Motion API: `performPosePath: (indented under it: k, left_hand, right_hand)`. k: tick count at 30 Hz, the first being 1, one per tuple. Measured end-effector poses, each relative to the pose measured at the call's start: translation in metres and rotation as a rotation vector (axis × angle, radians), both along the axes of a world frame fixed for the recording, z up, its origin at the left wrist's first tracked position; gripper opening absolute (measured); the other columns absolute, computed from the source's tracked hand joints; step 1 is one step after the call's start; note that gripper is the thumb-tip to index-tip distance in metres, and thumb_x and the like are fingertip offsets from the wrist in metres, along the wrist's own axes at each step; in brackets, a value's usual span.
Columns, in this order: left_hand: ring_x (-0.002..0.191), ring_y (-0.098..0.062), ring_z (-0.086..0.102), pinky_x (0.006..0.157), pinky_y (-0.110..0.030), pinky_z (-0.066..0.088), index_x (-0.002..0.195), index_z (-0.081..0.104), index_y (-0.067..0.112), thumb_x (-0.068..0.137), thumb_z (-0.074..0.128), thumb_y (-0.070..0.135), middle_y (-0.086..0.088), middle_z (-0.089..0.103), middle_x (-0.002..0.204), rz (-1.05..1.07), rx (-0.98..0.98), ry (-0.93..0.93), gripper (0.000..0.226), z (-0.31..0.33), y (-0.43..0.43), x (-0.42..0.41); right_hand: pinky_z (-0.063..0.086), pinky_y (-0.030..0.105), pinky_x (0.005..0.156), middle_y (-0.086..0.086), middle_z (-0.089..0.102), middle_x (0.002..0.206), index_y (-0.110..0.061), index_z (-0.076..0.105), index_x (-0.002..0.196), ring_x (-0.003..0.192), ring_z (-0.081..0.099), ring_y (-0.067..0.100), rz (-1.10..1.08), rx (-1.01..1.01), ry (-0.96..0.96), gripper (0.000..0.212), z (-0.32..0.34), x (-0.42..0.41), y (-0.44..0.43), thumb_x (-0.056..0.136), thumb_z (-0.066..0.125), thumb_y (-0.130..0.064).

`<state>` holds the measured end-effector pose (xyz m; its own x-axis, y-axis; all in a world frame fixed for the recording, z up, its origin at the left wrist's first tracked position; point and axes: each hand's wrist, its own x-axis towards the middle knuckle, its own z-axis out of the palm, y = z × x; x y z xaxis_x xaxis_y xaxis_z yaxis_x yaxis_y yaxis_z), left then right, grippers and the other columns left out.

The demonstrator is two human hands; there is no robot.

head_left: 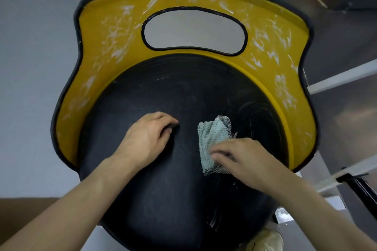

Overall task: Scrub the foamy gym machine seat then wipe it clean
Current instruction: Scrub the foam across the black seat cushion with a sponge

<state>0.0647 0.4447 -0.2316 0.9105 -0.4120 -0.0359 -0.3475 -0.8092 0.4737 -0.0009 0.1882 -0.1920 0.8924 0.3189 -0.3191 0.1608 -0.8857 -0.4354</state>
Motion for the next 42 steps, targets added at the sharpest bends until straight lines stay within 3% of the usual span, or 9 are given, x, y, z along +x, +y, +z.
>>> performPosePath:
  k: [3, 6, 8, 14, 18, 22, 28, 34, 42]
  left_hand:
    - [0.14, -0.019, 0.045, 0.115, -0.031, 0.031, 0.135, 0.063, 0.026, 0.099, 0.058, 0.022, 0.005, 0.055, 0.144, -0.035, 0.028, -0.022, 0.036, -0.01, 0.003, -0.011]
    - [0.152, -0.02, 0.025, 0.124, -0.036, 0.015, 0.149, 0.049, 0.028, 0.102, 0.053, 0.03, 0.001, 0.039, 0.159, -0.069, 0.082, -0.006, 0.047, -0.017, 0.004, -0.022]
    - [0.155, -0.02, 0.014, 0.125, -0.036, 0.006, 0.156, 0.036, 0.03, 0.104, 0.047, 0.038, -0.001, 0.026, 0.165, -0.135, 0.143, 0.006, 0.054, -0.02, 0.003, -0.031]
    - [0.156, -0.019, -0.009, 0.125, -0.036, -0.007, 0.161, 0.007, 0.035, 0.098, 0.011, 0.061, 0.001, -0.003, 0.169, -0.274, 0.329, 0.022, 0.068, -0.022, 0.006, -0.061]
    - [0.156, -0.023, 0.001, 0.126, -0.041, 0.001, 0.161, 0.015, 0.03, 0.099, 0.016, 0.064, -0.004, 0.008, 0.169, -0.315, 0.353, -0.008, 0.07, -0.028, 0.014, -0.09]
    - [0.154, -0.028, 0.014, 0.122, -0.045, 0.007, 0.16, 0.024, 0.025, 0.101, 0.024, 0.067, -0.007, 0.019, 0.167, -0.347, 0.383, -0.036, 0.073, -0.031, 0.018, -0.111]
    - [0.156, -0.024, -0.007, 0.124, -0.043, -0.004, 0.162, 0.007, 0.029, 0.099, 0.015, 0.072, -0.004, 0.0, 0.169, -0.311, 0.397, -0.043, 0.077, -0.032, 0.014, -0.119]
    - [0.155, -0.028, 0.005, 0.123, -0.046, 0.003, 0.161, 0.018, 0.027, 0.102, 0.012, 0.064, -0.008, 0.013, 0.168, -0.323, 0.417, -0.05, 0.07, -0.035, 0.012, -0.122]
    - [0.156, -0.029, 0.002, 0.123, -0.048, 0.003, 0.162, 0.015, 0.028, 0.102, 0.012, 0.064, -0.008, 0.01, 0.169, -0.371, 0.411, -0.068, 0.07, -0.037, 0.008, -0.126]
  right_hand:
    - [0.034, 0.022, 0.111, -0.011, 0.057, 0.144, -0.025, 0.061, 0.139, 0.134, 0.05, 0.011, -0.067, -0.029, -0.237, 0.036, -0.018, -0.004, 0.003, 0.104, 0.053, -0.03]
    - [0.003, 0.031, 0.125, -0.003, 0.003, 0.17, -0.018, 0.008, 0.162, 0.157, -0.003, 0.016, 0.001, -0.196, -0.174, 0.063, -0.041, 0.002, 0.02, 0.109, 0.032, -0.042]
    - [-0.003, 0.04, 0.127, 0.005, -0.009, 0.17, -0.017, -0.012, 0.158, 0.156, -0.014, 0.019, 0.016, -0.331, -0.161, 0.063, -0.056, -0.001, 0.026, 0.107, 0.014, -0.046]
    - [0.014, 0.051, 0.122, 0.014, 0.016, 0.168, -0.008, 0.015, 0.16, 0.156, 0.011, 0.029, 0.011, -0.36, -0.263, 0.065, -0.068, -0.089, 0.03, 0.106, 0.023, -0.043]
    - [0.019, 0.052, 0.118, 0.013, 0.025, 0.166, -0.007, 0.029, 0.159, 0.155, 0.019, 0.03, 0.135, -0.373, -0.259, 0.069, -0.073, -0.147, 0.033, 0.102, 0.036, -0.048]
    - [0.013, 0.053, 0.121, 0.011, 0.02, 0.167, -0.011, 0.02, 0.16, 0.156, 0.012, 0.027, 0.156, -0.411, -0.279, 0.063, -0.074, -0.127, 0.008, 0.108, 0.021, -0.045]
    - [-0.003, 0.047, 0.127, 0.012, -0.007, 0.17, -0.01, -0.004, 0.161, 0.156, -0.014, 0.024, -0.293, -0.46, -0.153, 0.068, -0.071, -0.087, -0.021, 0.104, 0.003, -0.045]
    - [0.018, 0.057, 0.124, 0.02, 0.019, 0.166, -0.002, 0.024, 0.158, 0.154, 0.012, 0.038, -0.013, -0.335, -0.285, 0.072, -0.079, -0.178, 0.076, 0.102, 0.033, -0.047]
    - [0.017, 0.053, 0.12, 0.012, 0.015, 0.169, -0.01, 0.016, 0.161, 0.156, 0.011, 0.028, -0.01, -0.361, -0.27, 0.072, -0.094, -0.198, 0.042, 0.104, 0.033, -0.05]
